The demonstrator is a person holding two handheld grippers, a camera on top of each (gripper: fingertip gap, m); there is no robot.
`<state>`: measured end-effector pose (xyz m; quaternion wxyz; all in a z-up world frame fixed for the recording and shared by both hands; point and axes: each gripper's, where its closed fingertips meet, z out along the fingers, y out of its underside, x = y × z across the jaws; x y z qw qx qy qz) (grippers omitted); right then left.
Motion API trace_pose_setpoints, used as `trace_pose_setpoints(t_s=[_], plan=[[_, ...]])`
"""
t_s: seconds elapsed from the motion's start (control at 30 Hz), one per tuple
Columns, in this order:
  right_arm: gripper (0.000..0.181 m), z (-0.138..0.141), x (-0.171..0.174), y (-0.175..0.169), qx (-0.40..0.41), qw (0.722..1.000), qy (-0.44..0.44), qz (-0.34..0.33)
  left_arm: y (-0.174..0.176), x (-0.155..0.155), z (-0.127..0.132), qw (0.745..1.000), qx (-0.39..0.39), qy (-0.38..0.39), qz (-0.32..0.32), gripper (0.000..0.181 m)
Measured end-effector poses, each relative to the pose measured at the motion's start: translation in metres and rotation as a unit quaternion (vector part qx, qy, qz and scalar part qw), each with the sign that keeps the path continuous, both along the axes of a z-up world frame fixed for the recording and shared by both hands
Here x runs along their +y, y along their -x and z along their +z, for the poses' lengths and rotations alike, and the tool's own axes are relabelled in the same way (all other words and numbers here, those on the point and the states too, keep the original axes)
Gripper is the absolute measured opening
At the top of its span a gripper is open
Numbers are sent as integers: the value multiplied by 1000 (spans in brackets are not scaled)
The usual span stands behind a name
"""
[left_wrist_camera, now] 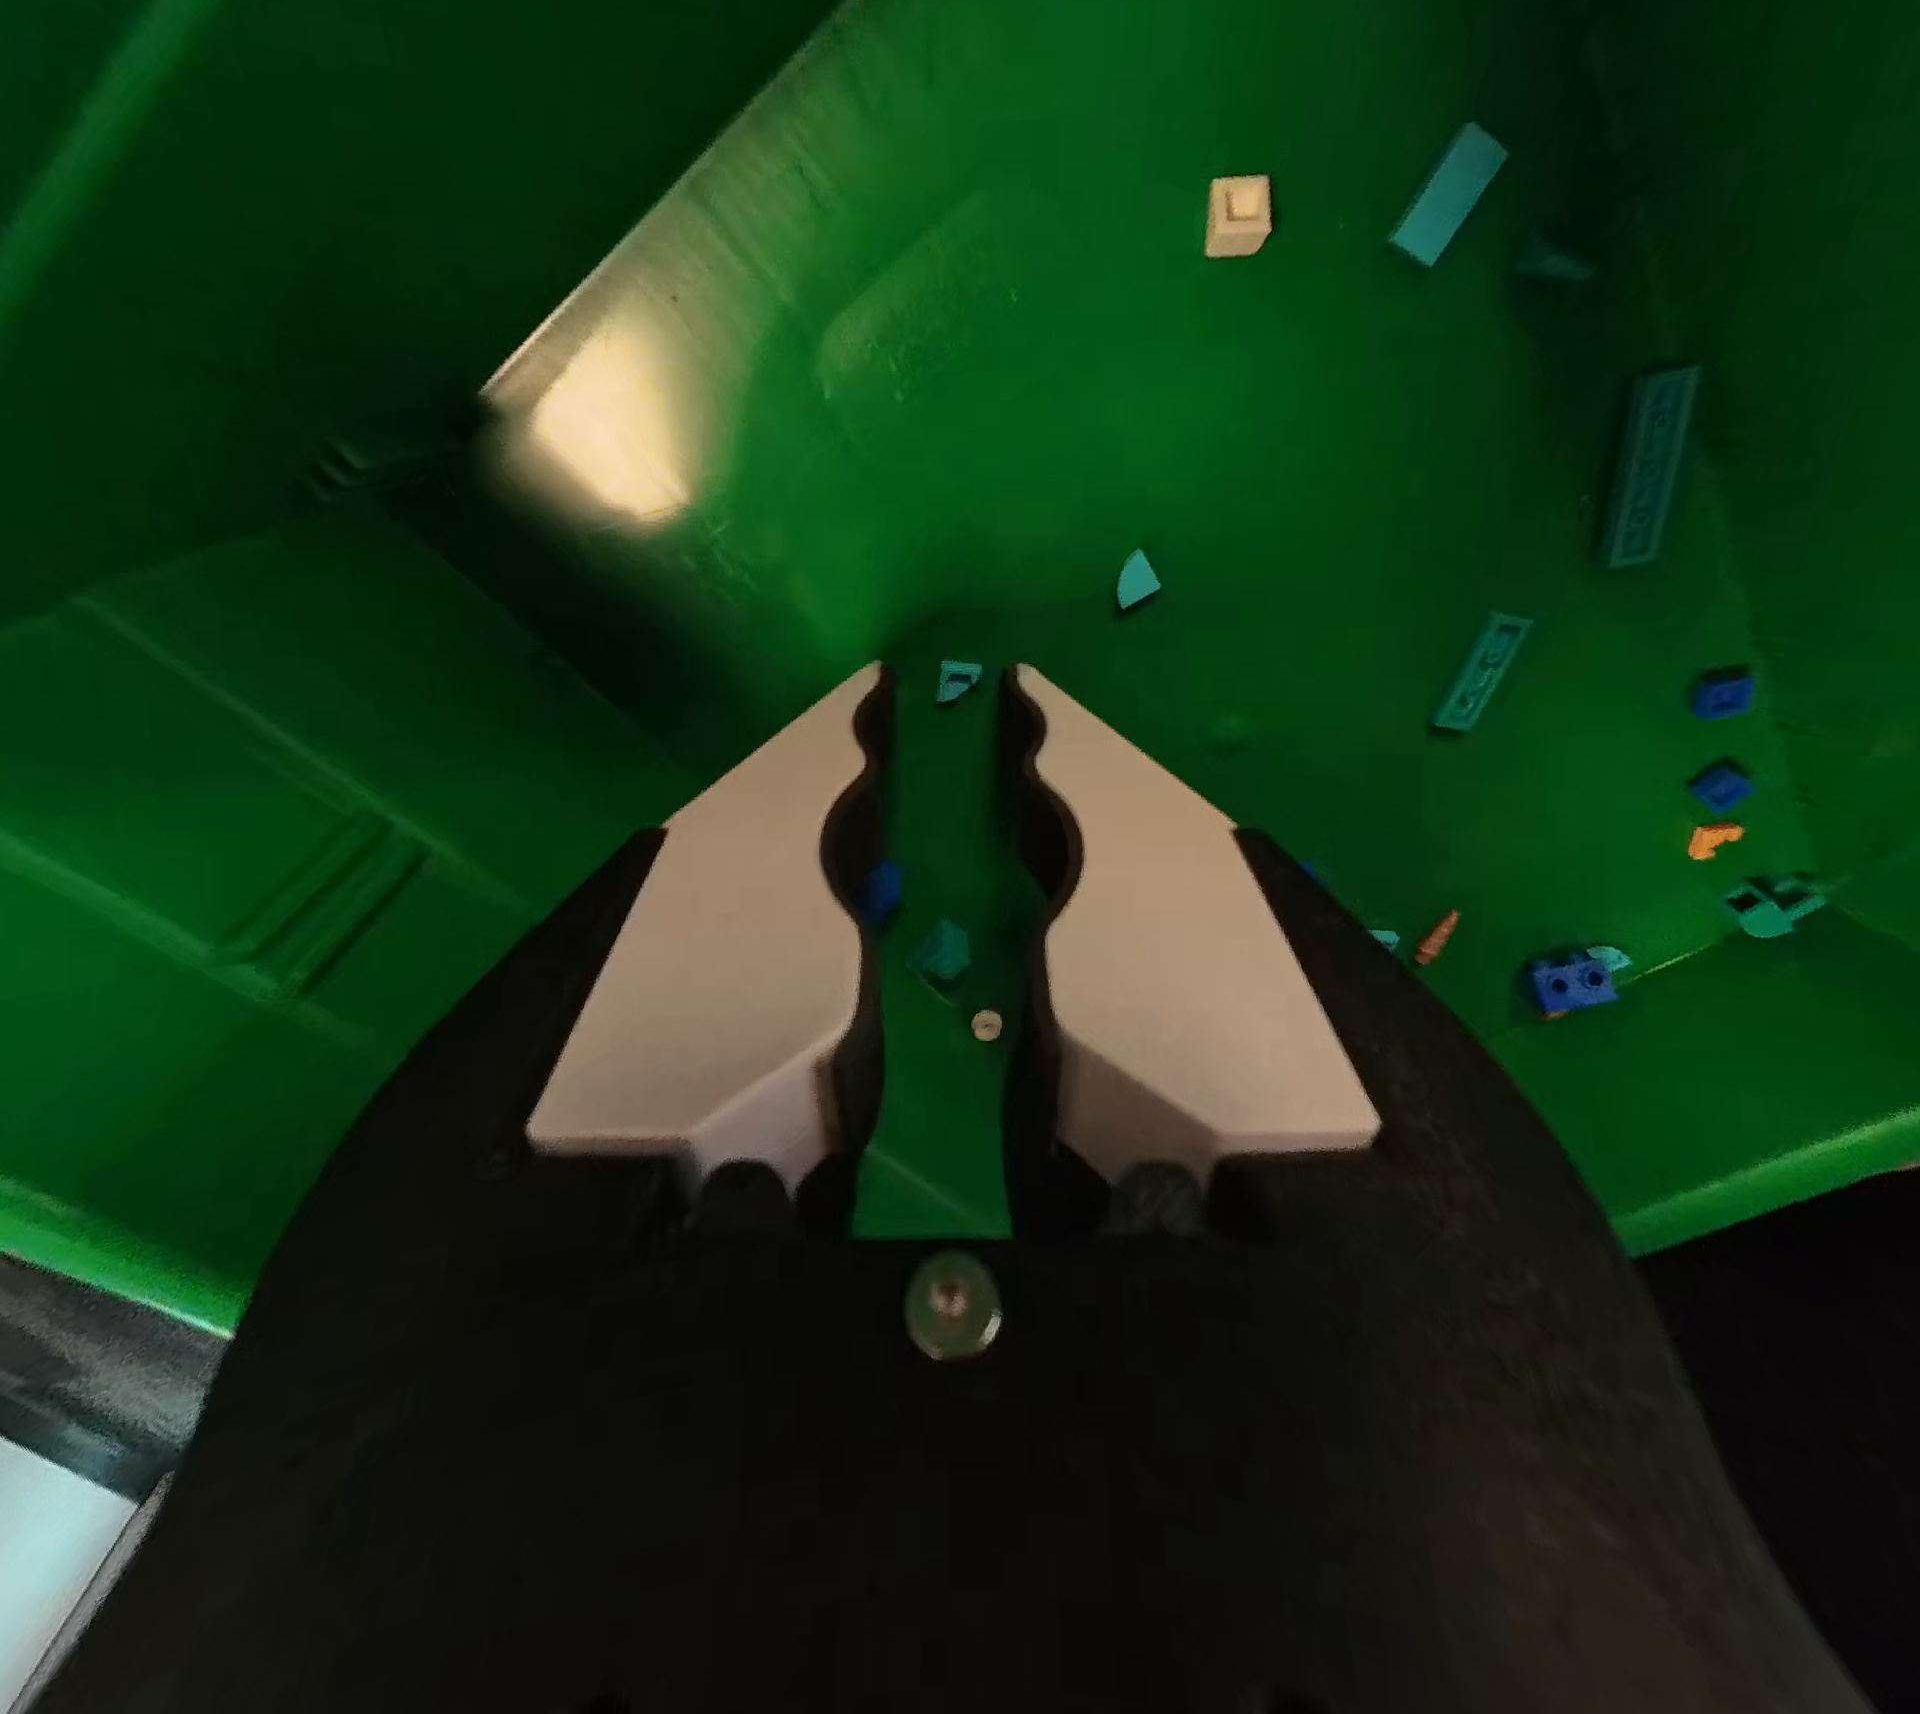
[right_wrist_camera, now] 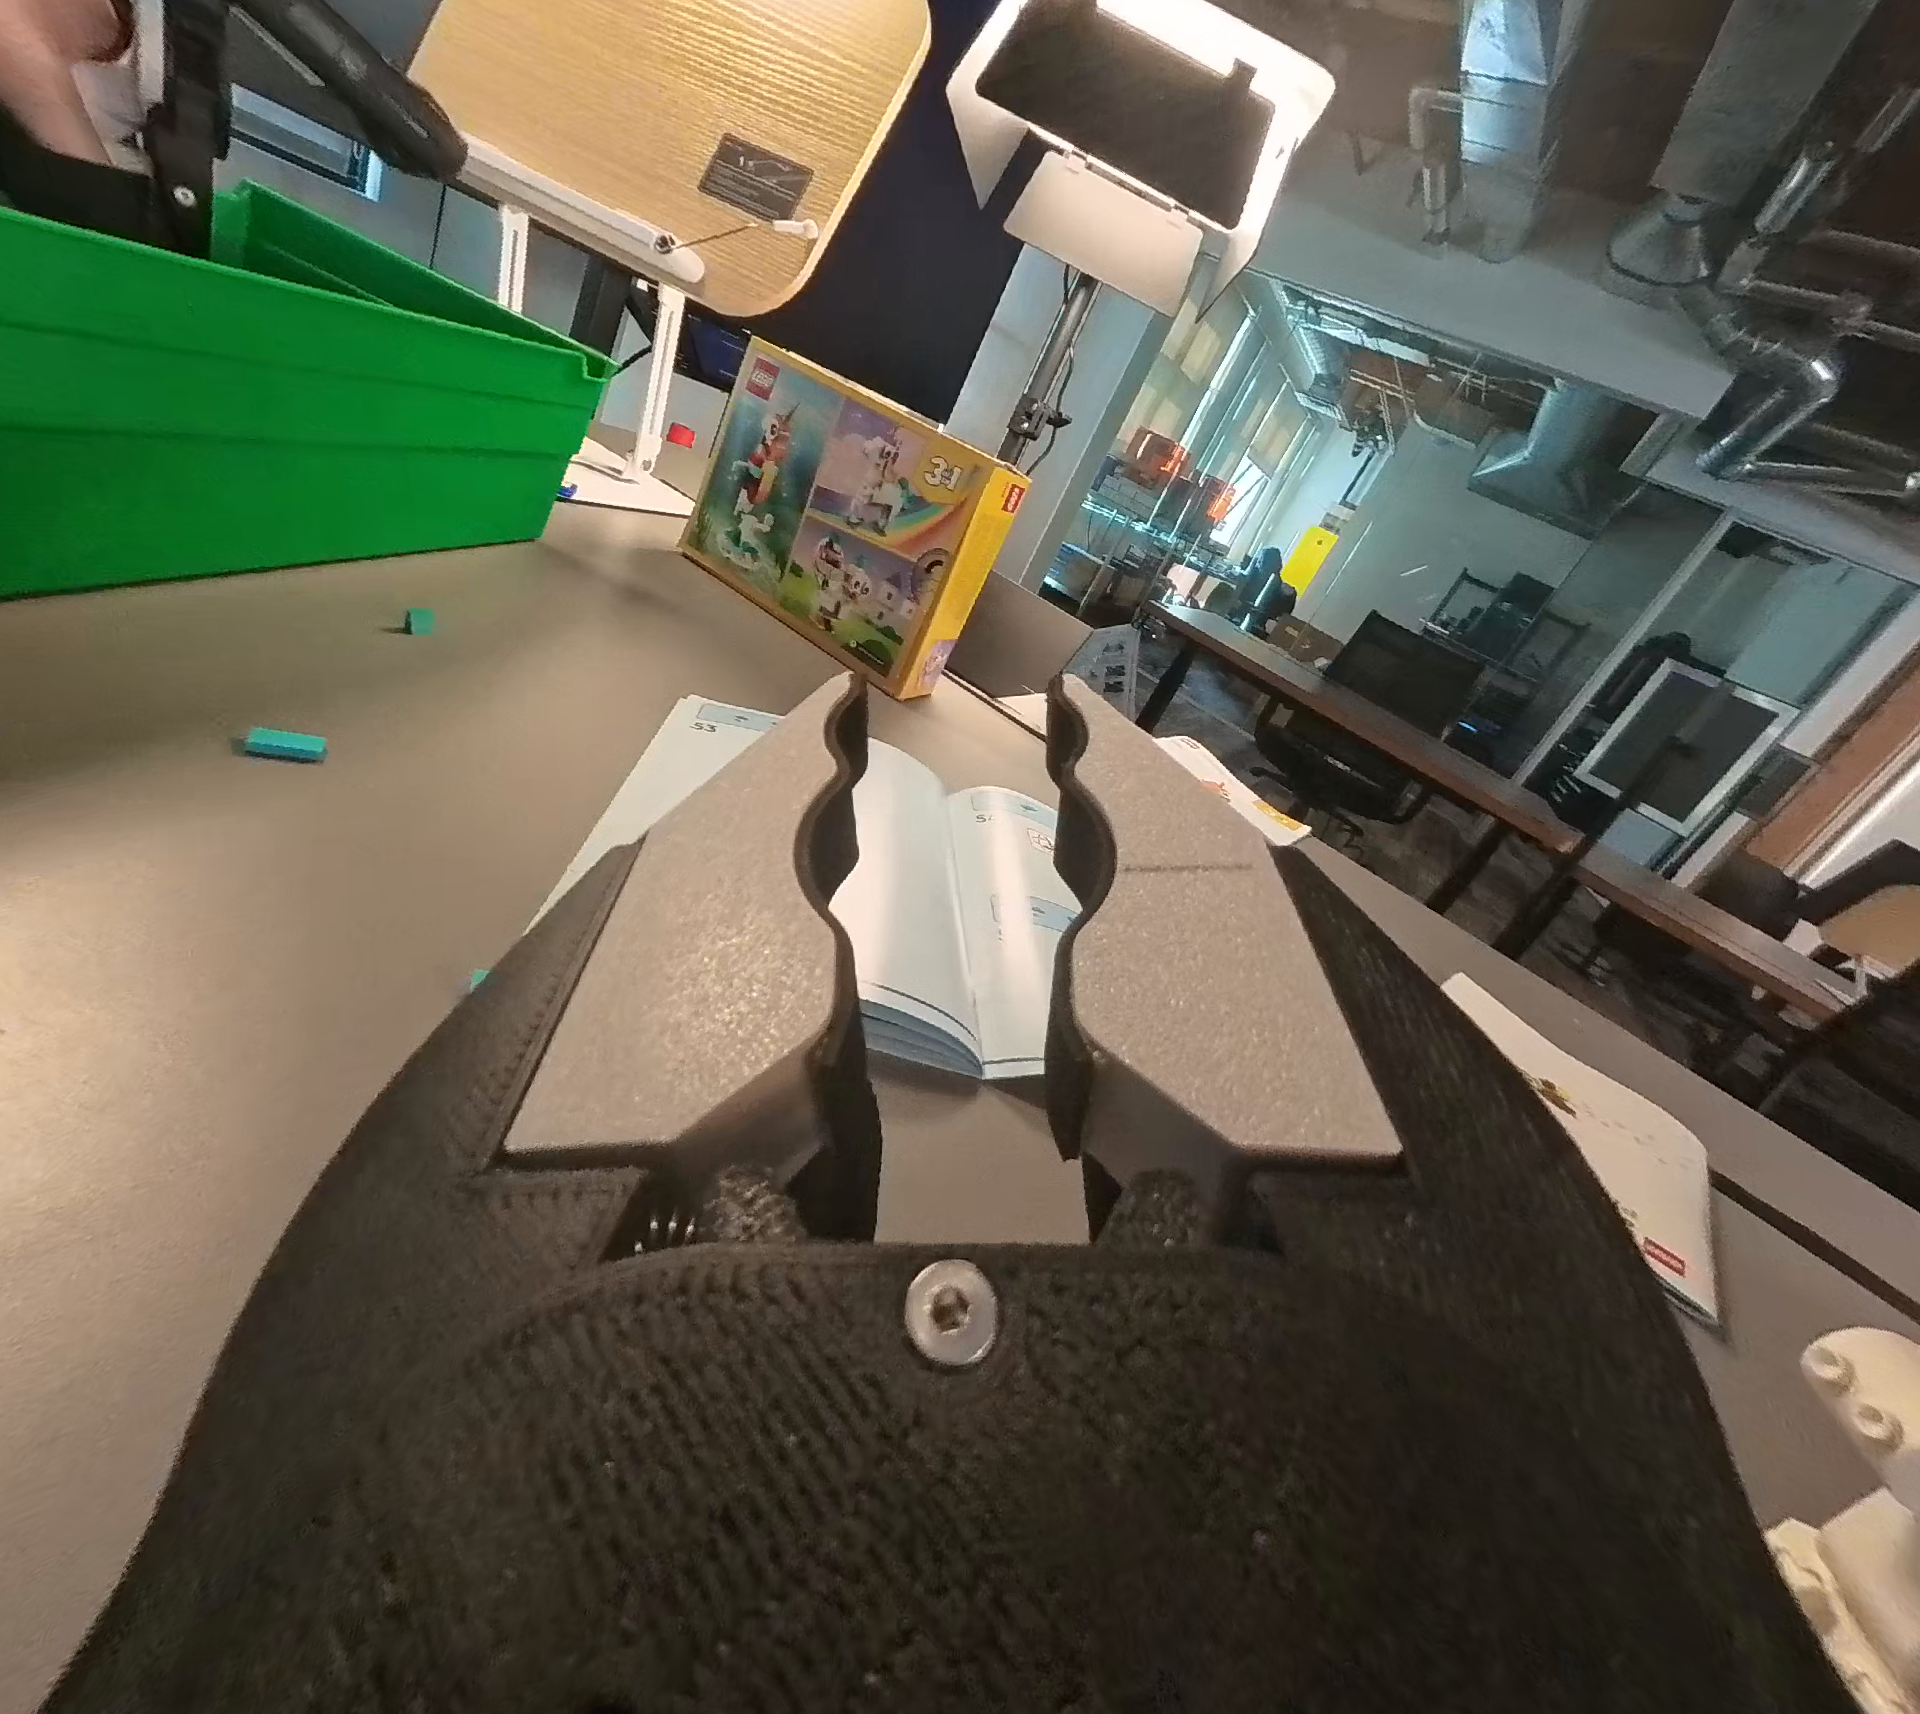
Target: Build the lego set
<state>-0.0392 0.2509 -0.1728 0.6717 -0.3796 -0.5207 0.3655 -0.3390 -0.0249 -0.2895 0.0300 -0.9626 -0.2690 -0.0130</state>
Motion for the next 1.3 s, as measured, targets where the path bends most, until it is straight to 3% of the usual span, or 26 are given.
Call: trace_pose_setpoints(t_s=[0.2, 0.63, 0.77, 0.87, 0.97, 1.03, 1.13, 1.3], plan=[[33, -1, -1, 0, -3, 1000, -3, 1, 1, 1, -1, 1000, 13, 4, -6, 8], [32, 3, -6, -2, 2, 1000, -12, 8, 0, 6, 2, 998, 33, -2, -57, 7], [32, 7, -7, -5, 9, 1000, -14, 8, 0, 18, 30, 994, 71, -47, -63, 7], [32, 12, -9, -7, 16, 1000, -23, 10, -15, 44, 75, 982, 106, -134, -84, 7], [32, 21, -21, -7, 24, 998, -43, 30, -66, 87, 137, 943, 94, -292, -128, 7], [32, 29, -36, -4, 23, 997, -40, 61, -110, 114, 179, 897, 73, -405, -159, 7], [32, 54, -60, -5, 35, 993, -28, 106, -177, 142, 232, 807, 26, -559, -188, 7], [25, 114, -89, -21, 100, 984, -77, 129, -264, 163, 281, 651, -111, -733, -165, 7]])
